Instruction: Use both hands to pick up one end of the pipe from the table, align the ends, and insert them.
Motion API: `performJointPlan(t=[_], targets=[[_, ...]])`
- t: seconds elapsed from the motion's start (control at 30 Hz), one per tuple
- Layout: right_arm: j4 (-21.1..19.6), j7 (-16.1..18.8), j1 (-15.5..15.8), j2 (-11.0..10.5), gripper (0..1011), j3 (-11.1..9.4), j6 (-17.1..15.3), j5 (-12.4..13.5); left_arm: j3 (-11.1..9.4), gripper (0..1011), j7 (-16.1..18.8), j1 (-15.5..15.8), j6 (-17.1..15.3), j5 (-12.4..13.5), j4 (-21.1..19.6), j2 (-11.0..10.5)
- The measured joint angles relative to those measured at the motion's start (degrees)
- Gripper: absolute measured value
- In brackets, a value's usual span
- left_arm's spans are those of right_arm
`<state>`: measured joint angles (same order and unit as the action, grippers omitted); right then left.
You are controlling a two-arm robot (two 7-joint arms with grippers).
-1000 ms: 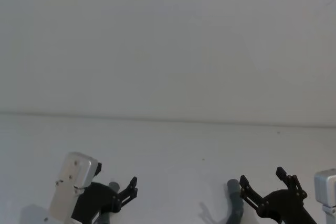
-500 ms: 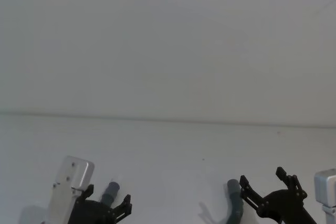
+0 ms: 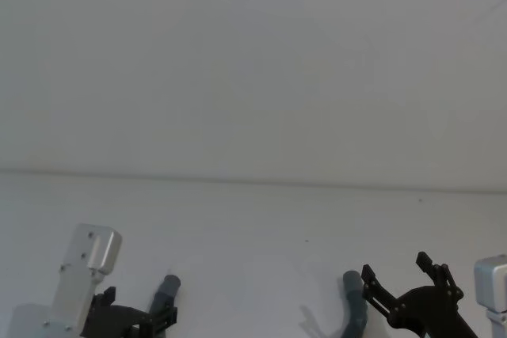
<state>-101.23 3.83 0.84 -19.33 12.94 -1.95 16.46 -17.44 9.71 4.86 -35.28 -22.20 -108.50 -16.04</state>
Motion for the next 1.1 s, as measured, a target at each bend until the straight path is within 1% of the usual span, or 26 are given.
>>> performJointPlan(t=[0.13,0.4,0.7,0.9,0.93,1.1], targets=[[0.00,0.00,0.00,0.00,1002,0.00,0.00,0.00,0.98,1001,0.76,0.34,-1.90,-0.46,-0.34,0.66],[0.00,0.00,0.00,0.00,1002,0.00,0.00,0.00,1.85,1002,0.57,1.55,-2.76,-1.07,0.61,1.62],[0.00,0.00,0.00,0.00,1002,0.00,0.00,0.00,1.98,1002,-0.45,3.22,-3.08,-1.55,3.01,2.64],[0.00,0.00,0.00,0.00,1002,0.00,0.00,0.00,1.95,1002,-0.48,4.18,-4.57,-1.57,4.03,3.19],[0.00,0.00,0.00,0.00,1002,0.00,0.00,0.00,1.85,1002,-0.45,4.63,-5.58,-1.55,4.34,3.30],[0.00,0.00,0.00,0.00,1002,0.00,0.00,0.00,1.48,1002,-0.40,5.64,-7.81,-1.34,4.79,3.33]])
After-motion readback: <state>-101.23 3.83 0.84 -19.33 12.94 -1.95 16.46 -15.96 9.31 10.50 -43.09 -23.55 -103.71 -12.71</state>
